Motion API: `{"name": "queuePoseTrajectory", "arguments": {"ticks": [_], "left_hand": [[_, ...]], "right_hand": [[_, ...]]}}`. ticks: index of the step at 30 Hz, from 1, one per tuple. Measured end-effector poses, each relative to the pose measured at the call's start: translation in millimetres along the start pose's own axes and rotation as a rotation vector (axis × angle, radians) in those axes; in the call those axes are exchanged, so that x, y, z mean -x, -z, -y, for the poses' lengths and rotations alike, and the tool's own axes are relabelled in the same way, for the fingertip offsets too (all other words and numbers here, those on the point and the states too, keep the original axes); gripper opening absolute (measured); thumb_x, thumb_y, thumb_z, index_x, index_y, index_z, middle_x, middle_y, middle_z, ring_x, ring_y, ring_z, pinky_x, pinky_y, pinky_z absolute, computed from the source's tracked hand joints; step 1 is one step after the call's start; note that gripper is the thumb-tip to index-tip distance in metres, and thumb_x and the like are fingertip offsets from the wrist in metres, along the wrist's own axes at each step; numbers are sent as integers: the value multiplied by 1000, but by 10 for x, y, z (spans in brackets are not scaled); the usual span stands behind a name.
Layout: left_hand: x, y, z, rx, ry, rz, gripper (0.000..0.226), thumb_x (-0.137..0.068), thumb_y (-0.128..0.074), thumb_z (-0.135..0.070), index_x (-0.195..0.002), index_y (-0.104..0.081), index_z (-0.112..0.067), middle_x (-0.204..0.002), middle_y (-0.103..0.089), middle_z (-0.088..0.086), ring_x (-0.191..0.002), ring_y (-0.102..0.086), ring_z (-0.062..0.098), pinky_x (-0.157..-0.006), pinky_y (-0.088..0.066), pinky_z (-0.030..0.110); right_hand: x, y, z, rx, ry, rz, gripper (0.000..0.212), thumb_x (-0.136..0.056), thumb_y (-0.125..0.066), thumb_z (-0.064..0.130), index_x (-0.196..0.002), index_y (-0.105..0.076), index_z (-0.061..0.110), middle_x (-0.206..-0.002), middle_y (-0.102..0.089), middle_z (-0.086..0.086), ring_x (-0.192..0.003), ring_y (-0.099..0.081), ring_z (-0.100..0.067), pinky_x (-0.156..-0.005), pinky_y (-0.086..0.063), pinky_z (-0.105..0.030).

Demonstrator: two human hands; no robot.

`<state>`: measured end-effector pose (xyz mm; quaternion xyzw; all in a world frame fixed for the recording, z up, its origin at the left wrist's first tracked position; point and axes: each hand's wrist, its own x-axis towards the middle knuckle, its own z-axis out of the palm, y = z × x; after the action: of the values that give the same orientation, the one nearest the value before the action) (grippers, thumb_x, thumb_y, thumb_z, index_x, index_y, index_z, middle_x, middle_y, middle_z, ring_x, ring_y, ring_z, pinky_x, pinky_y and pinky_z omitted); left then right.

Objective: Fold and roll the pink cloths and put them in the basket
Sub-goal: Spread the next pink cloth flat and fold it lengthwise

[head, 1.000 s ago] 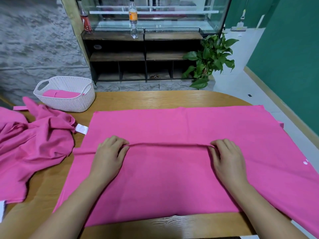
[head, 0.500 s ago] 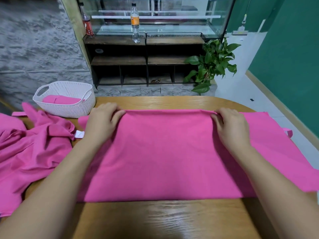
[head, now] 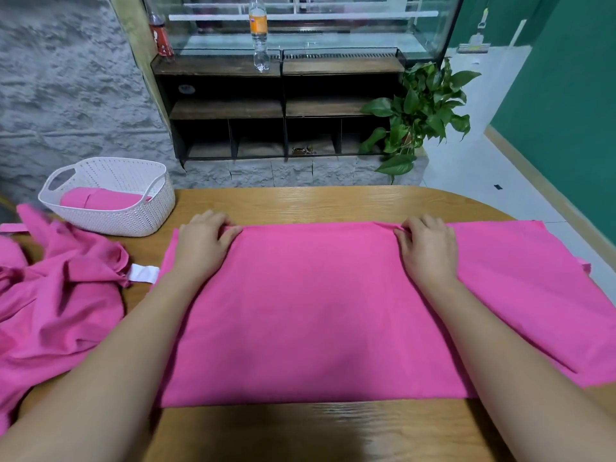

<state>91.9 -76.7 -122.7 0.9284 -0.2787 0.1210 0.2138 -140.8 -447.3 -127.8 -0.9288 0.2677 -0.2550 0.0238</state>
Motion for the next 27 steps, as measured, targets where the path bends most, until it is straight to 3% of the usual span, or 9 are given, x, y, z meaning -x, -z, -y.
{"name": "queuePoseTrajectory", "arguments": {"ticks": [4, 9, 12, 16, 19, 27], "left_hand": [[-14, 96, 144, -15, -1, -12, 25, -97, -65, -53, -92, -65, -29, -87, -54, -11, -94, -58, 27, -76, -43, 44], [-37, 166, 364, -4, 47, -21, 24, -93, -72, -54, -94, -70, -31, -87, -59, -11, -95, -57, 20, -79, -42, 43], [-34, 164, 400, -31, 88, -53, 18, -94, -74, -47, -93, -69, -29, -90, -61, -8, -96, -58, 27, -79, -42, 45], [-49, 153, 402, -162, 191, -105, 14, -97, -70, -33, -92, -66, -20, -96, -62, 10, -97, -59, 40, -77, -42, 50], [-33, 123, 263, -224, 110, -137, 11, -98, -66, -25, -99, -65, -14, -101, -59, 14, -98, -57, 41, -80, -44, 51], [-10, -244, -823, -63, -144, -81, 18, -99, -65, -40, -107, -68, -24, -107, -60, -1, -104, -53, 26, -83, -38, 42]], "right_hand": [[-4, -18, -32, 1, -10, -17, 19, -98, -67, 32, -91, -66, 14, -89, -63, -10, -87, -56, -36, -76, -41, -45], [1, -40, -23, -12, -20, -20, 19, -97, -68, 32, -91, -66, 14, -90, -63, -11, -87, -56, -37, -76, -42, -45], [0, -41, -26, -20, -22, -24, 18, -97, -68, 31, -92, -66, 13, -90, -62, -11, -87, -56, -37, -75, -42, -46], [3, -40, -24, -31, -25, -23, 19, -97, -67, 31, -93, -66, 12, -91, -62, -12, -87, -55, -37, -76, -44, -46], [8, -44, -13, -26, -27, -19, 19, -98, -67, 31, -93, -66, 12, -91, -62, -12, -88, -55, -37, -76, -44, -46], [16, -32, -11, -10, -33, -10, 20, -99, -65, 31, -93, -65, 12, -92, -61, -11, -89, -55, -35, -78, -45, -47]]}}
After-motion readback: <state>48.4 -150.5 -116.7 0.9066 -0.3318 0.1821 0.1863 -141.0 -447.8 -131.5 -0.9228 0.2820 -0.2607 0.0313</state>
